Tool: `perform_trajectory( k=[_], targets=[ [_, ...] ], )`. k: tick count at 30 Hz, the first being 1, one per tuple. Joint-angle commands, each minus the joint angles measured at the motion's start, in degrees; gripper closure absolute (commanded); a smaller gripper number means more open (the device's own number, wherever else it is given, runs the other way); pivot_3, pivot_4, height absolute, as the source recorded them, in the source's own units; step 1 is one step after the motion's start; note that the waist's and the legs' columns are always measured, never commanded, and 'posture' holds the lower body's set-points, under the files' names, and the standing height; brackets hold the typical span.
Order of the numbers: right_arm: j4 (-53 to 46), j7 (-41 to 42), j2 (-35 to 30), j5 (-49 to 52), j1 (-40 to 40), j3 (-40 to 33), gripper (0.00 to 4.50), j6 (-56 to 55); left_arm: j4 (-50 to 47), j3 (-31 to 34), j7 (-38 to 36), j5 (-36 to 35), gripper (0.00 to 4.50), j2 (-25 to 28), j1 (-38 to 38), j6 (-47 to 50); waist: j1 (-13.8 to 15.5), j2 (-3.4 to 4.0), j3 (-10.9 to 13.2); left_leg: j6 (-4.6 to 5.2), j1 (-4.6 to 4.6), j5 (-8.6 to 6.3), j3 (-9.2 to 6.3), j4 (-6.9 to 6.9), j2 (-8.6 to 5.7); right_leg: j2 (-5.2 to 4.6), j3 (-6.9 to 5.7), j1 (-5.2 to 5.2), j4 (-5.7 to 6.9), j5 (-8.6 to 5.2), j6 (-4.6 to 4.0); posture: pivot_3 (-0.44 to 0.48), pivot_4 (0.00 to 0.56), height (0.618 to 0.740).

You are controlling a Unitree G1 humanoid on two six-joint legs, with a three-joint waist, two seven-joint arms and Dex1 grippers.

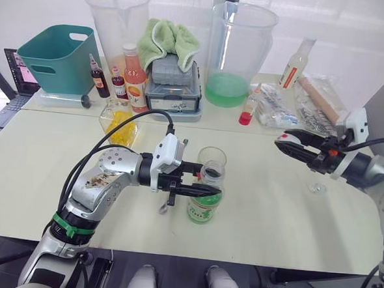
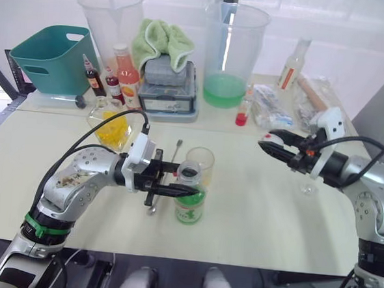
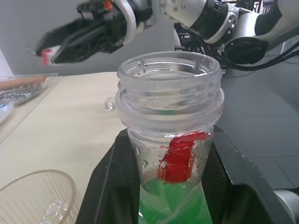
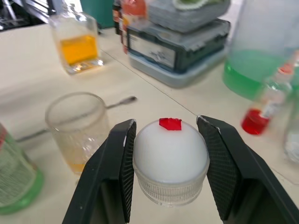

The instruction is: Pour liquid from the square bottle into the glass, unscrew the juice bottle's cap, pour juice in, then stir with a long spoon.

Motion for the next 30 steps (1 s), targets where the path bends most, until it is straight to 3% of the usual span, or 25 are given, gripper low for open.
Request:
perform_trajectory(
  k=[1,13,22,29,30],
  targets=[
    [1.93,-3.95,0.89,-1.95,1.1,-2.68,2.89,-2.19,0.6,-1.65,-0.29,1.2,3.22,0.12,0.55,0.89,-0.01,0.0,0.0,0.0,0.0,0.0,0.01,0.01,0.0,0.0,0.01,0.0,0.0,0.0,0.0,0.0,0.15,0.728],
    [14.67,-20.53,8.54,-12.97,-0.39,-0.73,2.89,-8.8,-0.74,-1.44,0.77,1.16,3.22,0.43,1.47,1.42,-0.08,0.02,-0.01,0.0,0.0,0.0,0.01,0.0,-0.01,0.0,0.02,0.01,-0.01,0.01,0.0,0.0,0.15,0.728],
    [31.43,-20.7,10.77,-17.03,-5.93,1.63,2.89,-17.25,-0.99,-1.4,1.01,1.23,3.22,0.47,1.35,1.72,-0.47,0.03,-0.01,0.0,0.01,0.0,0.01,-0.01,-0.02,-0.01,0.03,0.04,-0.01,0.02,0.0,0.0,0.15,0.728],
    [34.65,-19.17,10.76,-17.5,-6.68,2.38,2.89,-19.81,-0.98,-1.21,1.12,1.43,3.22,0.67,1.18,1.79,-0.78,0.04,-0.02,0.0,0.01,0.0,0.0,0.0,-0.02,-0.01,0.04,0.05,-0.01,0.02,0.0,0.0,0.15,0.728],
    [34.38,-18.9,10.77,-17.24,-6.68,2.21,2.39,-19.7,-0.97,-1.21,1.11,1.45,3.22,0.69,1.17,1.79,-0.83,0.04,-0.02,0.0,0.01,0.0,0.0,0.0,-0.02,-0.01,0.04,0.05,-0.01,0.02,0.01,0.0,0.15,0.728]
  ],
)
